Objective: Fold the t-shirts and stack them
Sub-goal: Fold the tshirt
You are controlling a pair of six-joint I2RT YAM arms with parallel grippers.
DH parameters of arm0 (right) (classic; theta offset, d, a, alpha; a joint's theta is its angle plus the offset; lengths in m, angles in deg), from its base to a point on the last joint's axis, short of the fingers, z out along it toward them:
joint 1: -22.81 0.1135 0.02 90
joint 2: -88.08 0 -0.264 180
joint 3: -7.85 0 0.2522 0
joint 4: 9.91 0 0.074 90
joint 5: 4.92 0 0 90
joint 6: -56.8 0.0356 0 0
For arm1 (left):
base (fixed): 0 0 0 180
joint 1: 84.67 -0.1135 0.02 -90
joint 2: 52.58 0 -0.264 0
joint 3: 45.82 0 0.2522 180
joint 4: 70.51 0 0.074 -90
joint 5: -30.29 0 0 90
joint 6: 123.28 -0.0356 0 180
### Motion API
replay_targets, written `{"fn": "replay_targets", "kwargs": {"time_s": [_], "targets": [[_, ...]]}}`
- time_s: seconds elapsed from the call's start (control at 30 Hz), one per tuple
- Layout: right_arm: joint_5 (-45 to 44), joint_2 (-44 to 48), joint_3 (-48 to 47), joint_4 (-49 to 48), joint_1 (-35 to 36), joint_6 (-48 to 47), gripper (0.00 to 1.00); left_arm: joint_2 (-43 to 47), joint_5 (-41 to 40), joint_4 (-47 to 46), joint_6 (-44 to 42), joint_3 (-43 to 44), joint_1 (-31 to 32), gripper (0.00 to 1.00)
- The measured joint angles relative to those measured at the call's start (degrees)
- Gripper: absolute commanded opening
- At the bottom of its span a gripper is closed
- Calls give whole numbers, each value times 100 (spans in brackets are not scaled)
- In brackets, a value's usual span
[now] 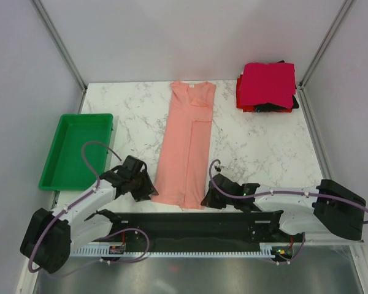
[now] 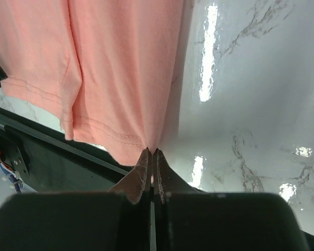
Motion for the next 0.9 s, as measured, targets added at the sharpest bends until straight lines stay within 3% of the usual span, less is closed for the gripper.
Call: {"fn": "replay_targets", "kwargs": {"time_s": [0.13, 0.2, 0.23, 0.27, 0.5, 0.73, 0.9], "targets": [[-59, 190, -2, 107, 0, -2, 0, -111, 107, -127, 46, -2, 96, 42], [-90, 247, -2, 186, 0, -2, 0, -127, 144, -188, 92, -9, 164, 26], [-107, 258, -2, 208, 0, -2, 0, -131, 160, -227, 138, -20, 192, 5], [-116, 260, -2, 229, 0, -4, 0, -136, 201, -282, 197, -35, 225, 2], [-155, 496, 2, 538, 0, -2, 0, 79, 284, -472, 424, -164, 697, 2], [-181, 1635, 122, 1427, 61, 111, 0, 955, 271, -358, 933, -195, 1447, 2], [-444, 2232, -127, 2262, 76, 107, 0, 1163, 111, 120, 1073, -42, 1602, 2]]}}
